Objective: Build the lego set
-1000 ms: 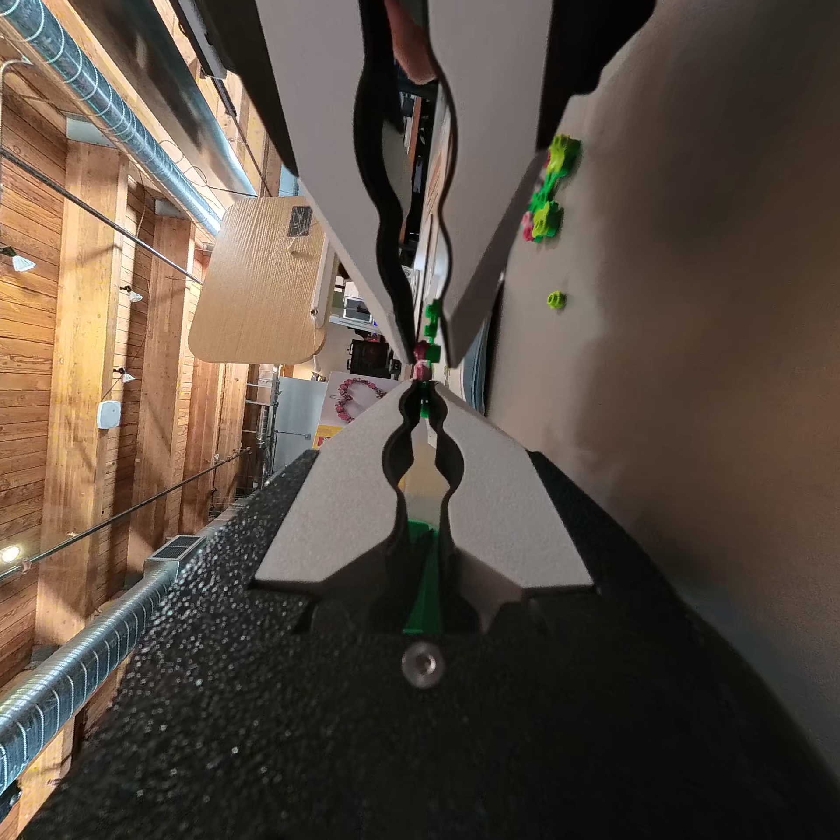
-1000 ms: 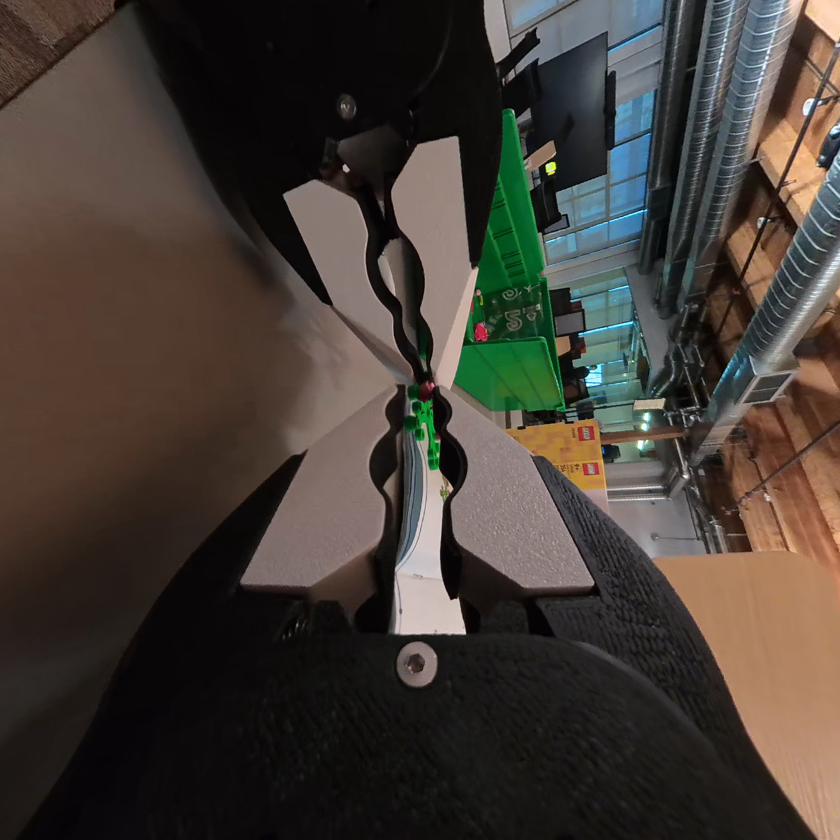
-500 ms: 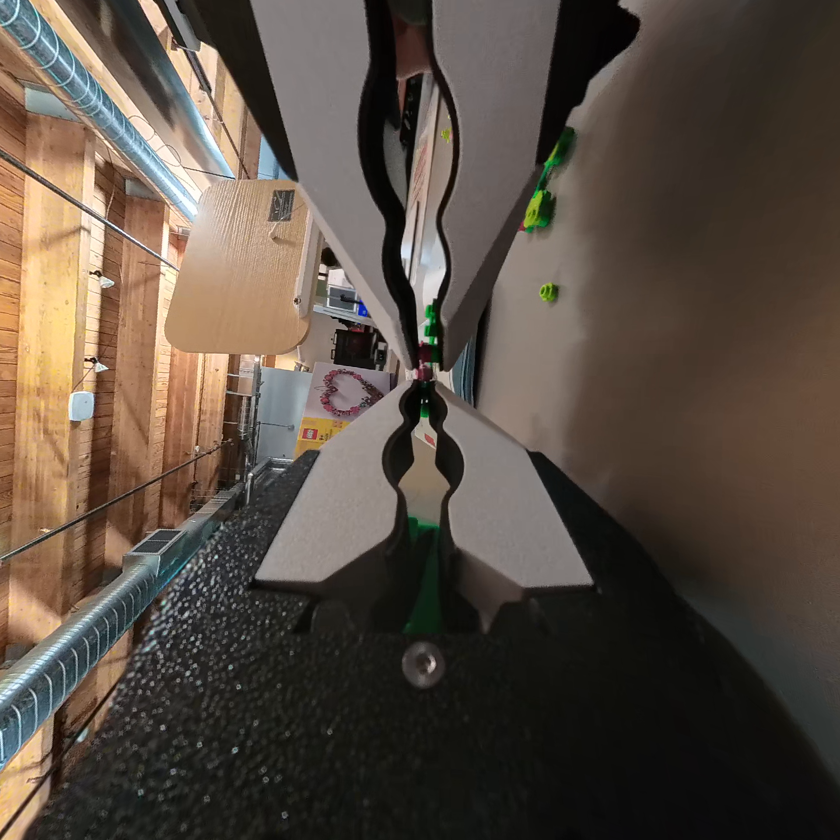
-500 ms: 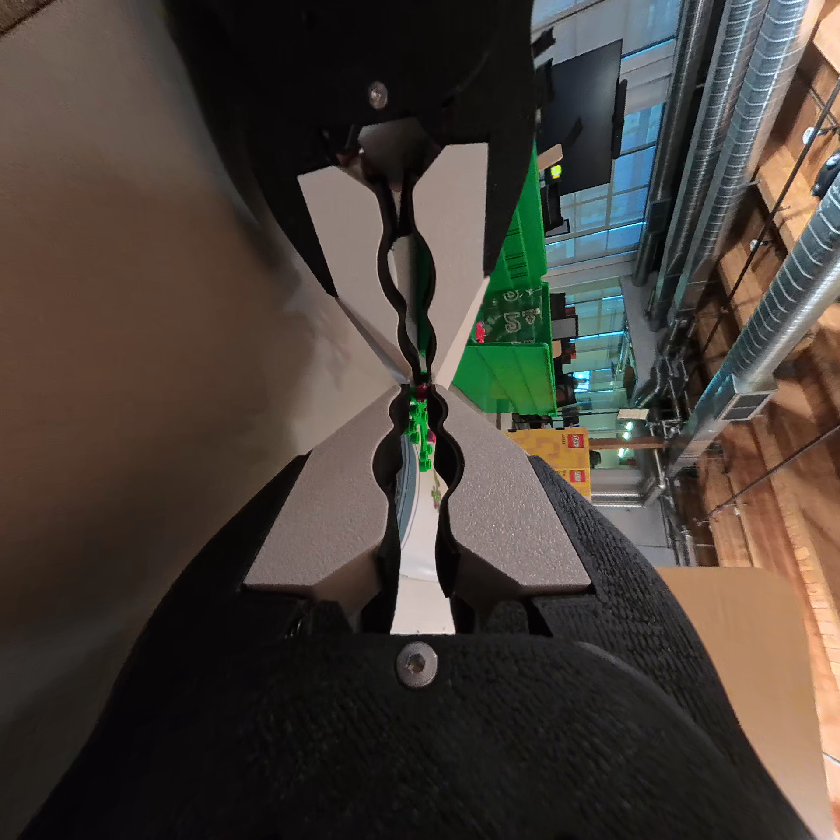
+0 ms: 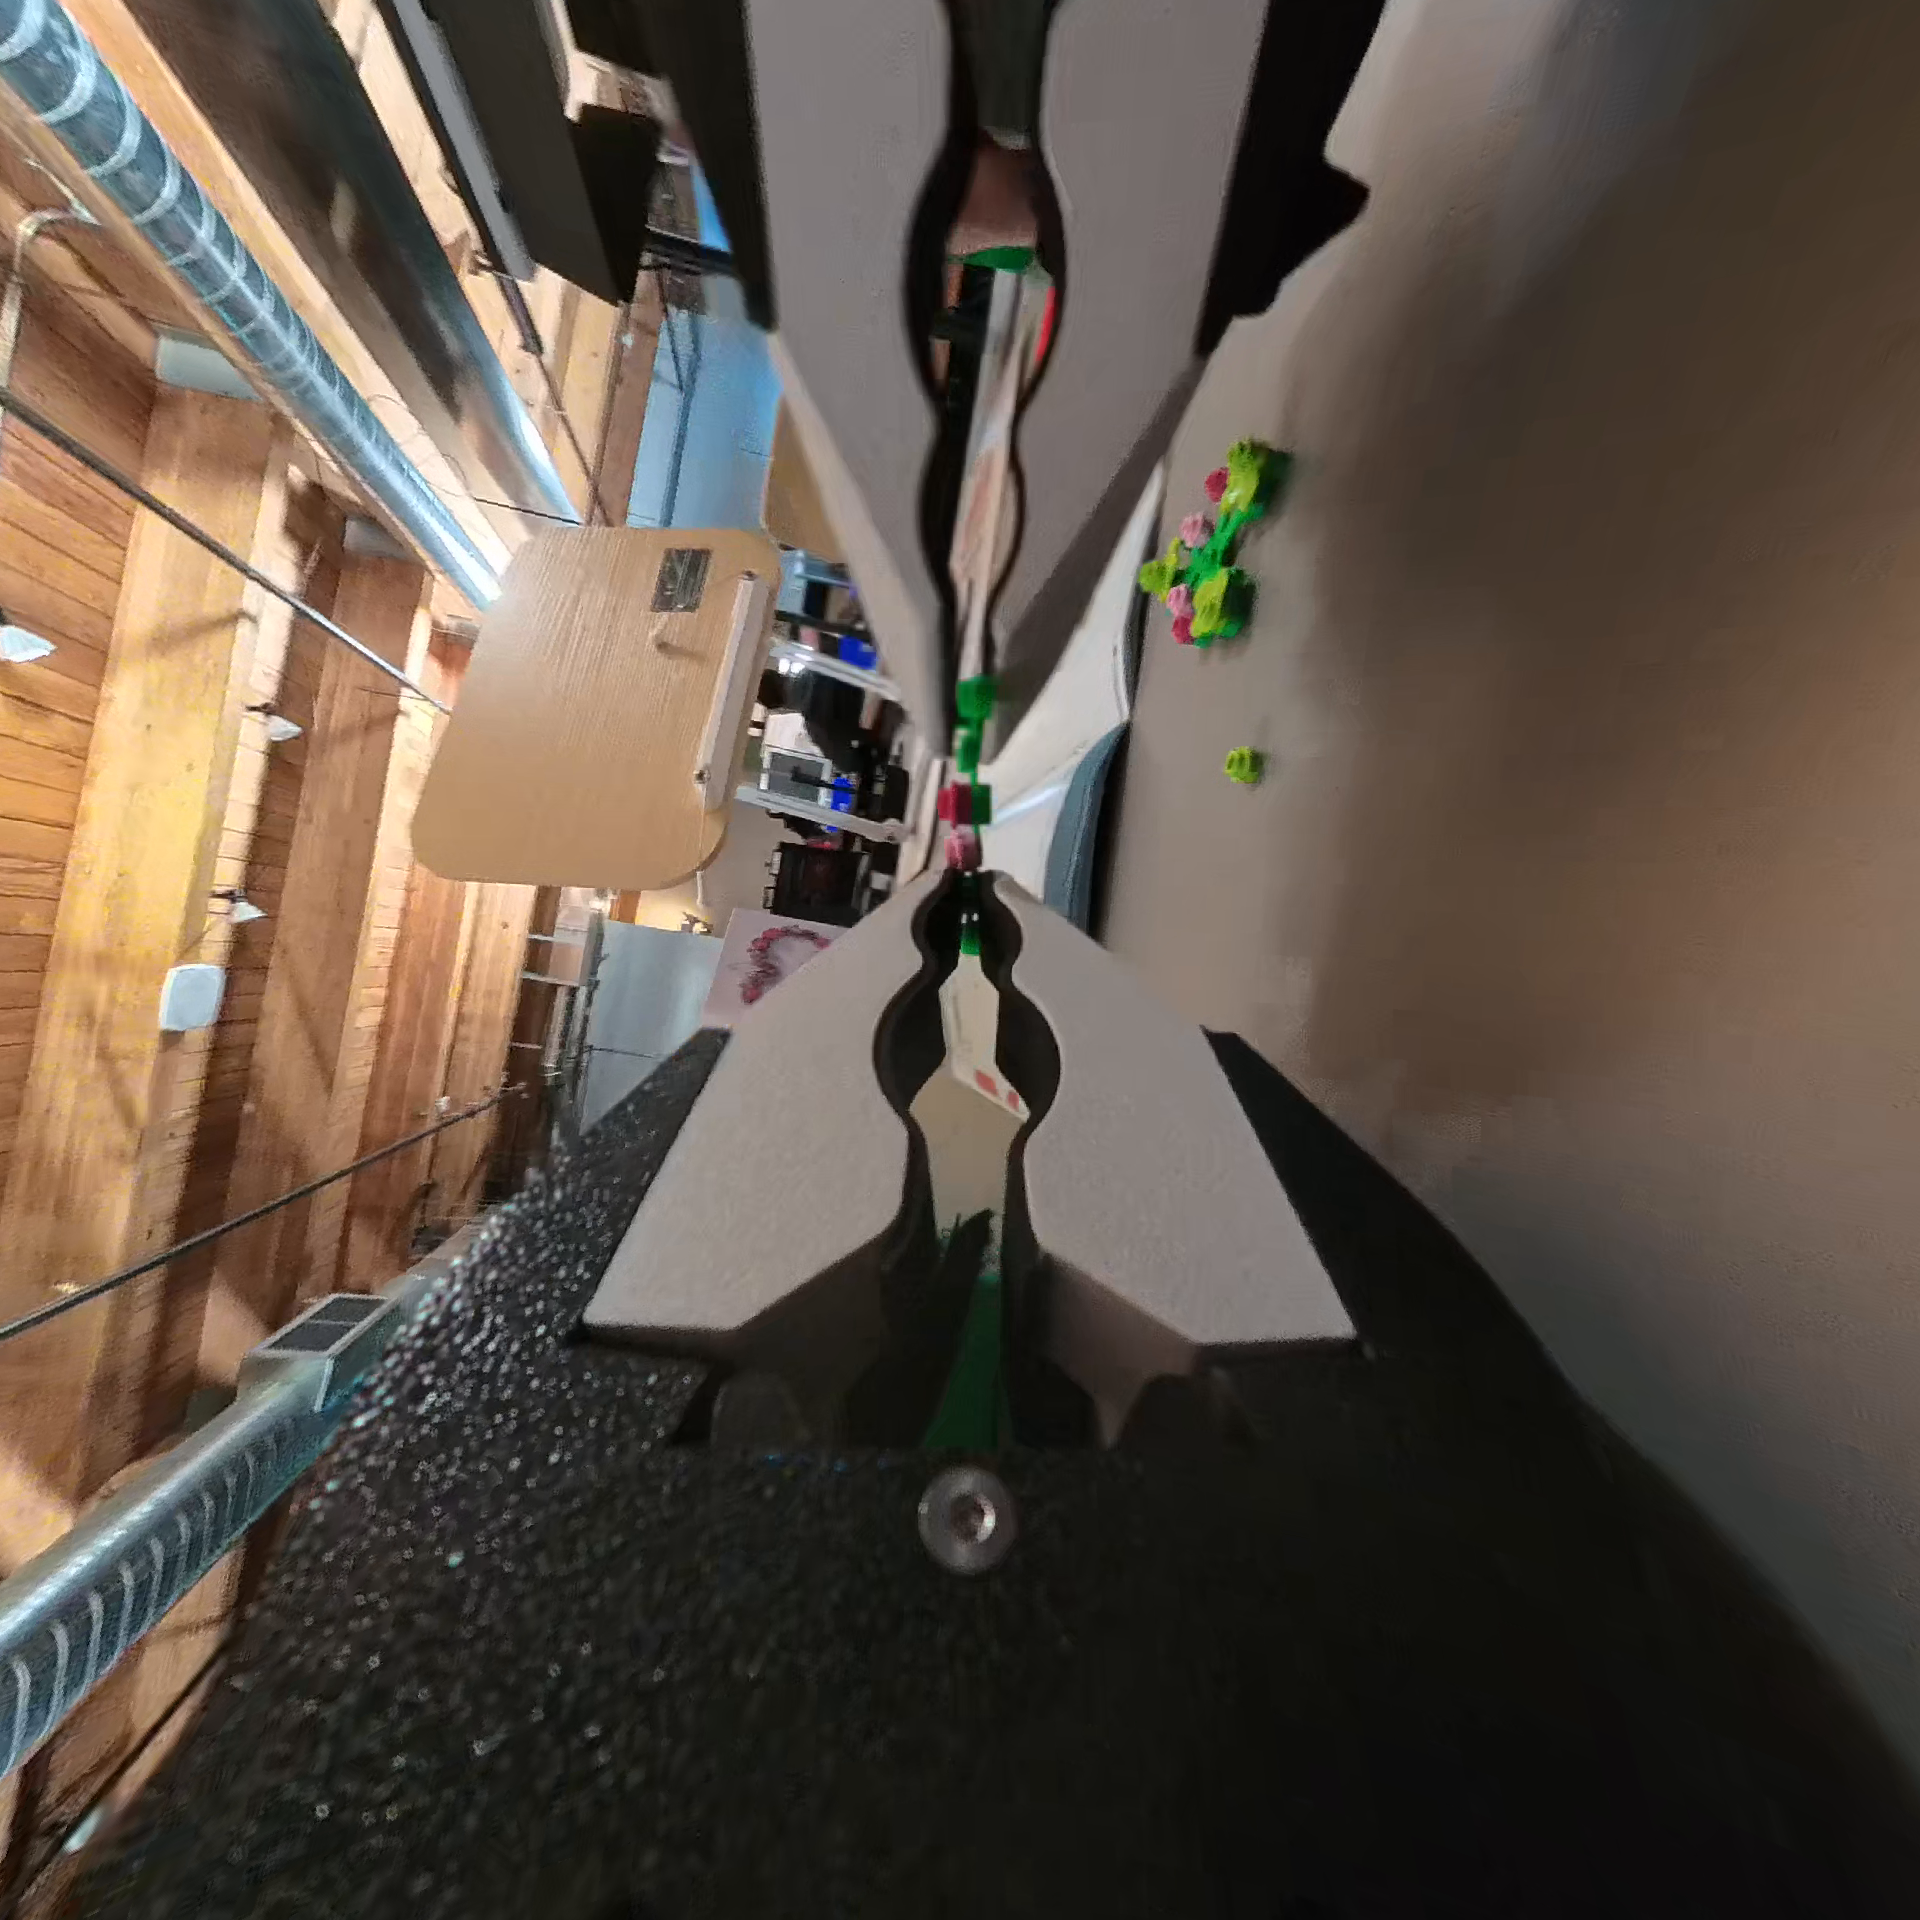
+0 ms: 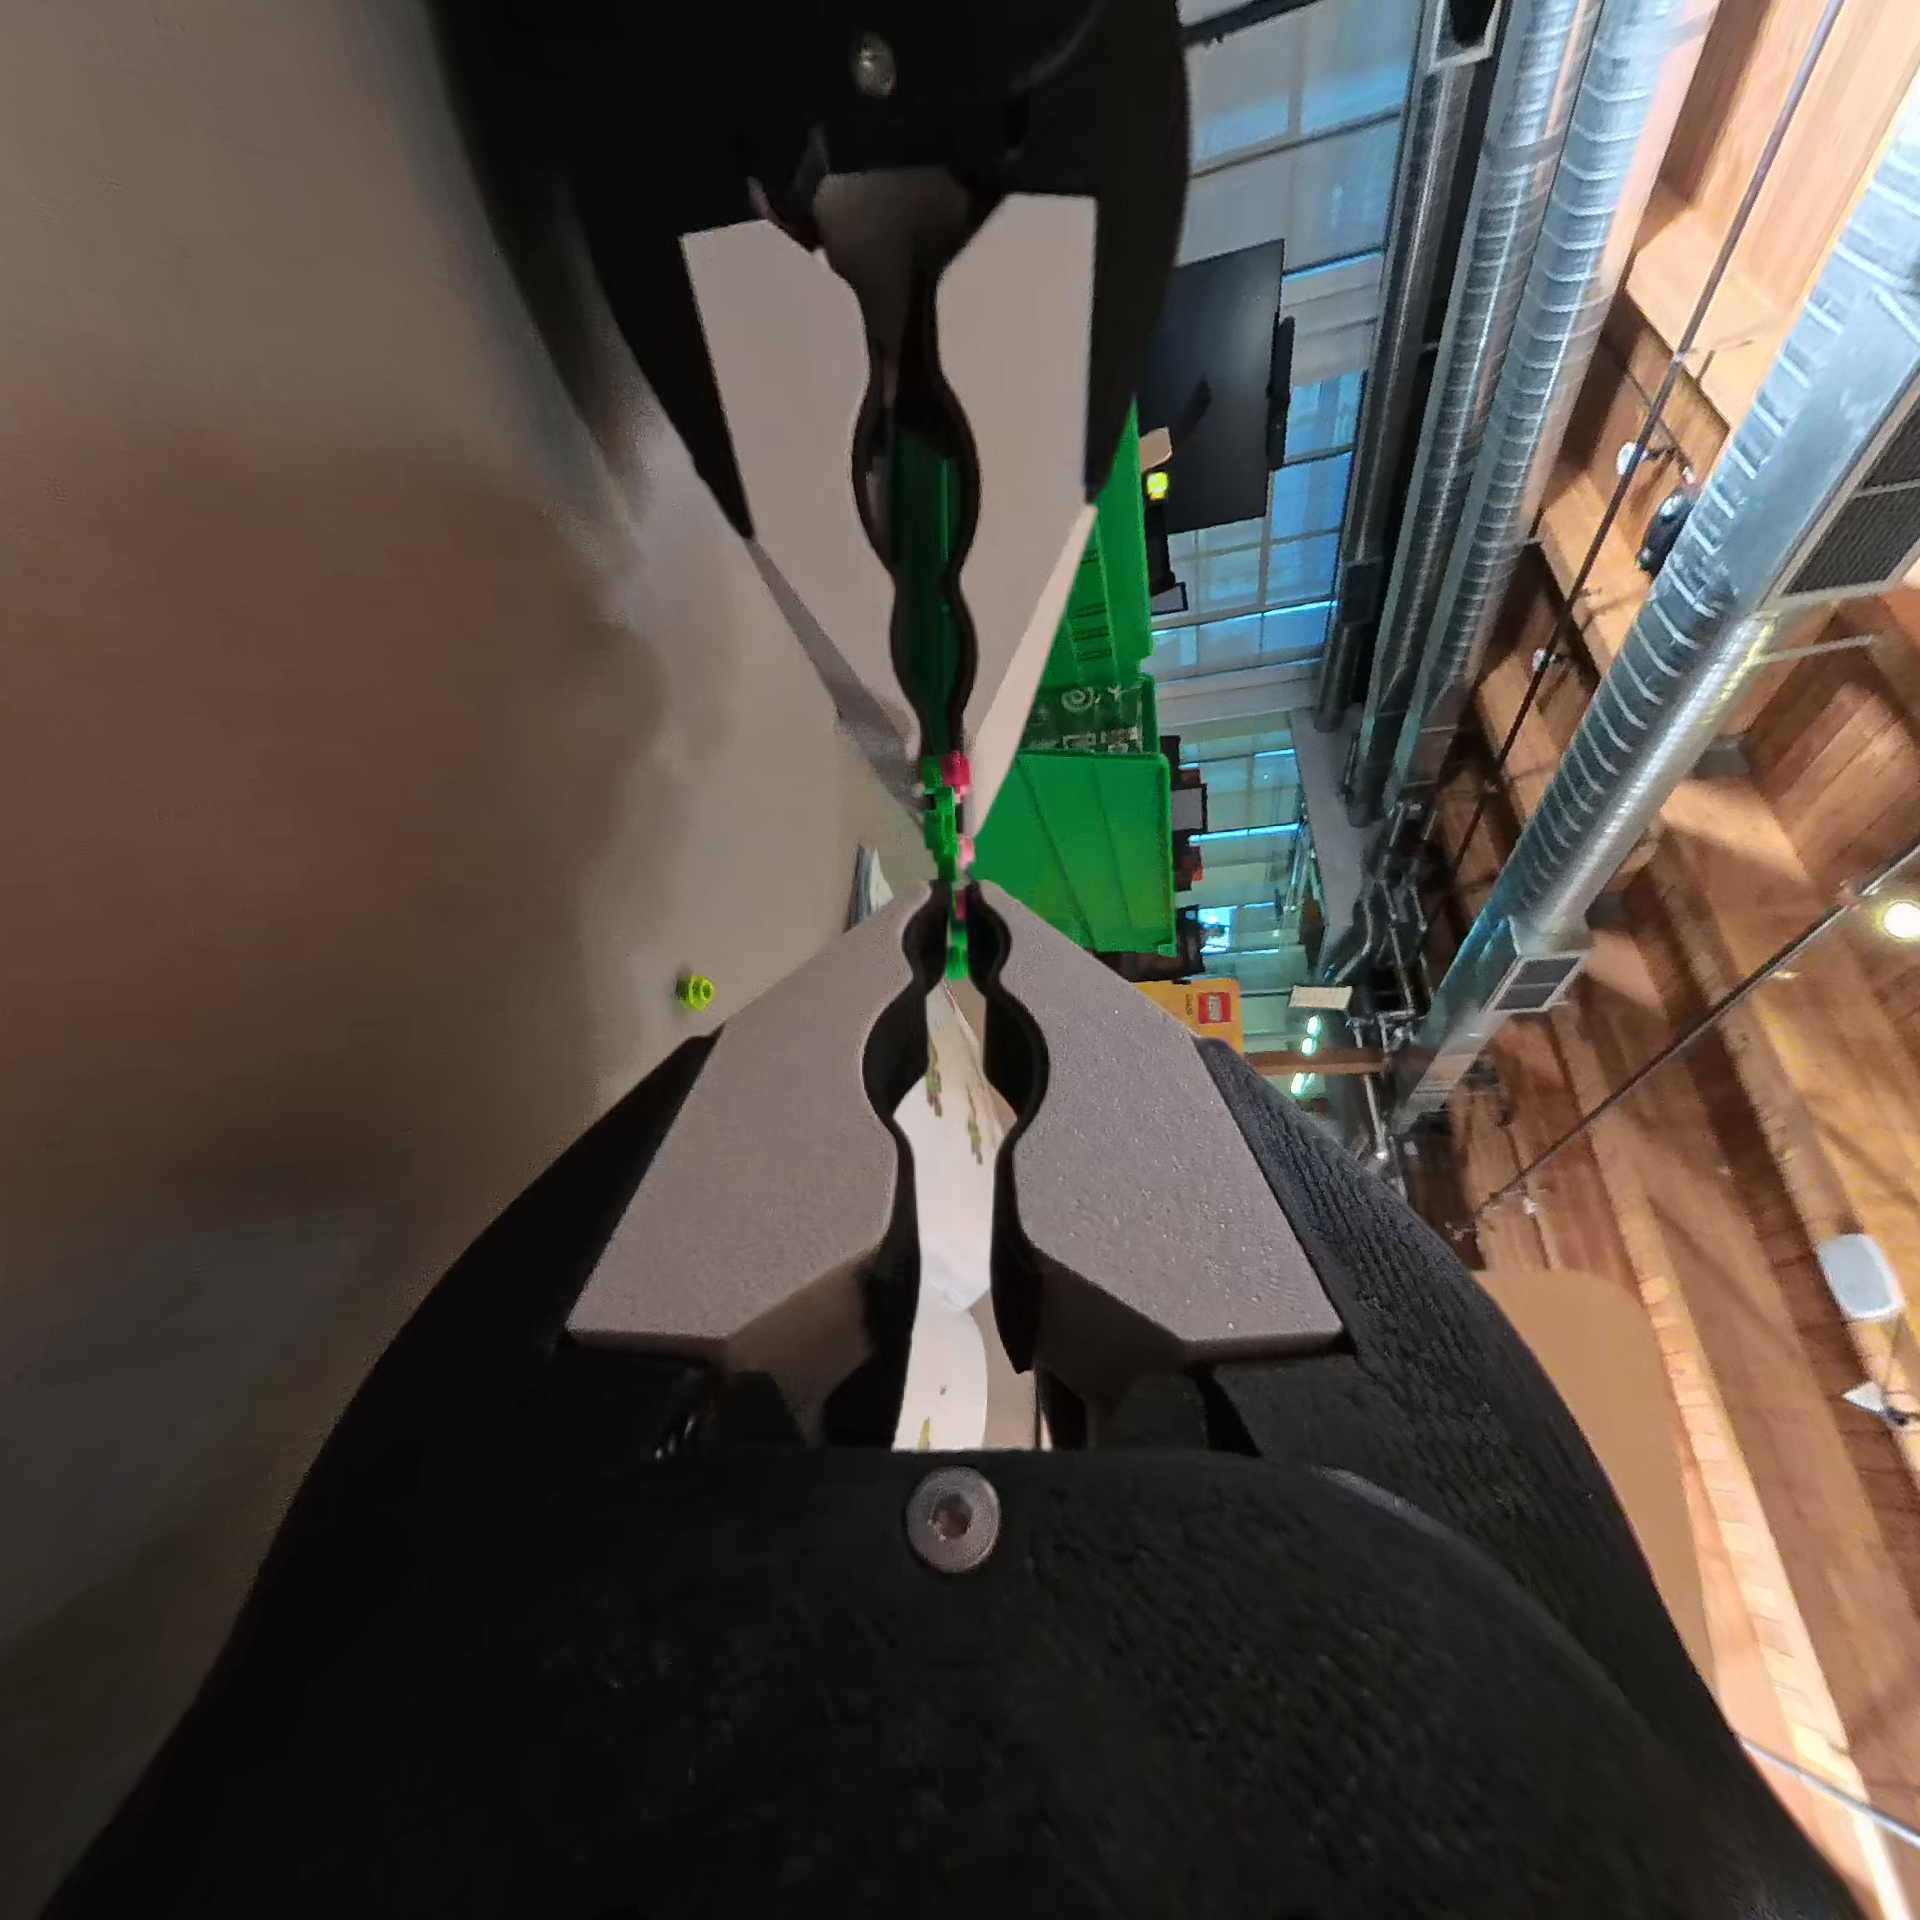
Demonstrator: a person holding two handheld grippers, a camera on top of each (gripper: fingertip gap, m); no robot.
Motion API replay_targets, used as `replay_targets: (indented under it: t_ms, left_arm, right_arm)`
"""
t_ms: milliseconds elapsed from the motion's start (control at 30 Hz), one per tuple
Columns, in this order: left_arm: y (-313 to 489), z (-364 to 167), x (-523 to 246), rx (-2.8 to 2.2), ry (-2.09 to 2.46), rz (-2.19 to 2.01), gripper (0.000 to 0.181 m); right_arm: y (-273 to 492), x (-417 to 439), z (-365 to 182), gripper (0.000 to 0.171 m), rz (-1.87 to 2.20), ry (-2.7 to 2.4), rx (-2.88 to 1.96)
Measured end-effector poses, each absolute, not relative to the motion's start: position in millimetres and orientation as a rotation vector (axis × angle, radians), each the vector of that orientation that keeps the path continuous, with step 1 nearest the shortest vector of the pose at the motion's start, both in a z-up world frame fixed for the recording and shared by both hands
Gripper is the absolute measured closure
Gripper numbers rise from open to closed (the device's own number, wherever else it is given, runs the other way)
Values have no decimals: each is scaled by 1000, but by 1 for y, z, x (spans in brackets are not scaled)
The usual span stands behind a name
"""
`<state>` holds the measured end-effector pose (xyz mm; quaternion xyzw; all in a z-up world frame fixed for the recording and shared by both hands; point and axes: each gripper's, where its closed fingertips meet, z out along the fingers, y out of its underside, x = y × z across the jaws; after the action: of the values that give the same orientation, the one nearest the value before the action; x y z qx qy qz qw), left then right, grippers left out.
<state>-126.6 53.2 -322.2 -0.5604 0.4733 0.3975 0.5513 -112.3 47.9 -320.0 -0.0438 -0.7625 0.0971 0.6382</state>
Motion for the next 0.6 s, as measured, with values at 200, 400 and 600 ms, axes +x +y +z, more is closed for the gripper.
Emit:
replay_targets:
  t_ms: [200,400,600]
  left_arm:
    - [51,-311,-126,-1305,1031,847,172]
    - [50,-297,-132,-1564,609,300,106]
    - [45,-293,-143,-1721,417,174,105]
  right_arm:
    - [47,-112,-313,171,267,-1712,-151]
    - [67,-121,-299,171,163,-1642,-195]
    - [76,-128,-292,171,84,-1615,-195]
